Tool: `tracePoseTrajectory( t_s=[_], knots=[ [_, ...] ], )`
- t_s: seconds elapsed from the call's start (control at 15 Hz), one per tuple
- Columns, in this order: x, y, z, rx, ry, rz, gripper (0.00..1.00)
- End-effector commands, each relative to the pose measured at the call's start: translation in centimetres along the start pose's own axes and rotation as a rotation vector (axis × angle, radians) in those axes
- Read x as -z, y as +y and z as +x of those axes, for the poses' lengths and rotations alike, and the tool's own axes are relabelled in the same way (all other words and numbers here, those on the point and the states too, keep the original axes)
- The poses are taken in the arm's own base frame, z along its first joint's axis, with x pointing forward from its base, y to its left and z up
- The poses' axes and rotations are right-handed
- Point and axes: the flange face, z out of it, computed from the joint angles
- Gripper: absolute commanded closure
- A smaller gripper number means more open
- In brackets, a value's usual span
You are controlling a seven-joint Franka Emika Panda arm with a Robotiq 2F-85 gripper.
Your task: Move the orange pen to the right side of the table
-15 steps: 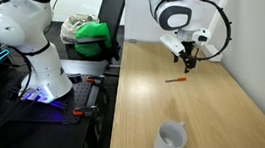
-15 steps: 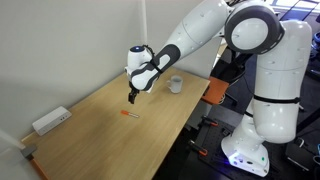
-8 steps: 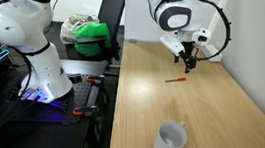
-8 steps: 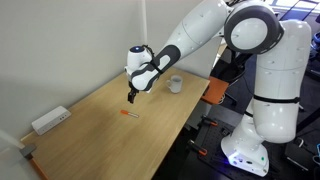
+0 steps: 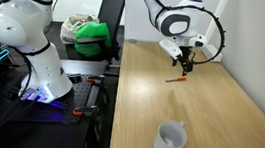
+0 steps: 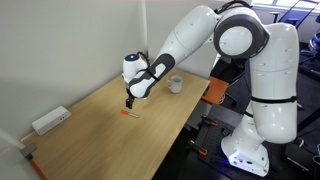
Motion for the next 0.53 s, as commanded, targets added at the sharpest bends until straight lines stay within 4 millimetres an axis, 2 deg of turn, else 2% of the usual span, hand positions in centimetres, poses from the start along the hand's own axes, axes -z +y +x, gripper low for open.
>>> tracePoseTrajectory(
  t_s=[0.0, 0.47],
  knots=[
    [-2.2, -0.6, 2.0, 0.002, 0.002, 0.017, 0.0],
    [-6.5, -0.6, 3.8, 0.004, -0.005, 0.06, 0.0]
  ],
)
